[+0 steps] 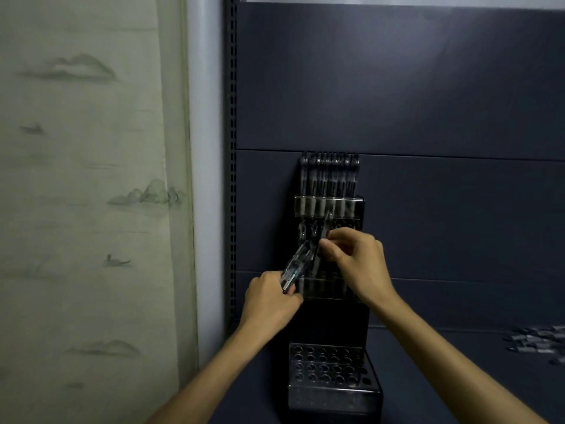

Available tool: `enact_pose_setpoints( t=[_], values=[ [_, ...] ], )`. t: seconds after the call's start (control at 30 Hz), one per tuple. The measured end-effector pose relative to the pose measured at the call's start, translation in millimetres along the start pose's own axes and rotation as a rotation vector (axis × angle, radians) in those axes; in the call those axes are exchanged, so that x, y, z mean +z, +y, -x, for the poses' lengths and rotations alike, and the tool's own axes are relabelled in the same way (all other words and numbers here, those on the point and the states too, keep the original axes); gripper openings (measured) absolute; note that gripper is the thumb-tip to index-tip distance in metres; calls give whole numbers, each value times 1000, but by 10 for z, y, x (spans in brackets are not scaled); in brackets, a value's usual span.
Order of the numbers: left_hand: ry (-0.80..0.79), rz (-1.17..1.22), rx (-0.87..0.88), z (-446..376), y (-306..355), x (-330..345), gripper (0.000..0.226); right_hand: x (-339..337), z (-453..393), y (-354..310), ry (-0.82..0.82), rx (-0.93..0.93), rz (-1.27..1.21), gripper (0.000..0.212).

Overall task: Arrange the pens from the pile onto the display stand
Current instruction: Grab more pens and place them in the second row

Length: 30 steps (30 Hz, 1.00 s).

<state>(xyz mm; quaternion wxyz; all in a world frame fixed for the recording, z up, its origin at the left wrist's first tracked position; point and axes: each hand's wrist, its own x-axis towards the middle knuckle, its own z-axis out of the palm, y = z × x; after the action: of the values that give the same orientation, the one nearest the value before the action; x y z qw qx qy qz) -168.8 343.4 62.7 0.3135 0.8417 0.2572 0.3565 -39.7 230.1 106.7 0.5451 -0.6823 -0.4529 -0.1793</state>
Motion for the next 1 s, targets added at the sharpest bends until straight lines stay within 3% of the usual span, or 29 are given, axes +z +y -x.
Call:
enact_pose_setpoints(
  t=[0.23,0.53,1.0],
  values=[
    [16,-11,-1,10,-8,32,29,64,42,74,-79,7,151,19],
    [26,-26,-6,22,-7,52,33,109,88,40,-118,-23,234,12],
    [-12,46,-29,58,51,57,35,92,234,34,-115,6,209,19]
  ],
)
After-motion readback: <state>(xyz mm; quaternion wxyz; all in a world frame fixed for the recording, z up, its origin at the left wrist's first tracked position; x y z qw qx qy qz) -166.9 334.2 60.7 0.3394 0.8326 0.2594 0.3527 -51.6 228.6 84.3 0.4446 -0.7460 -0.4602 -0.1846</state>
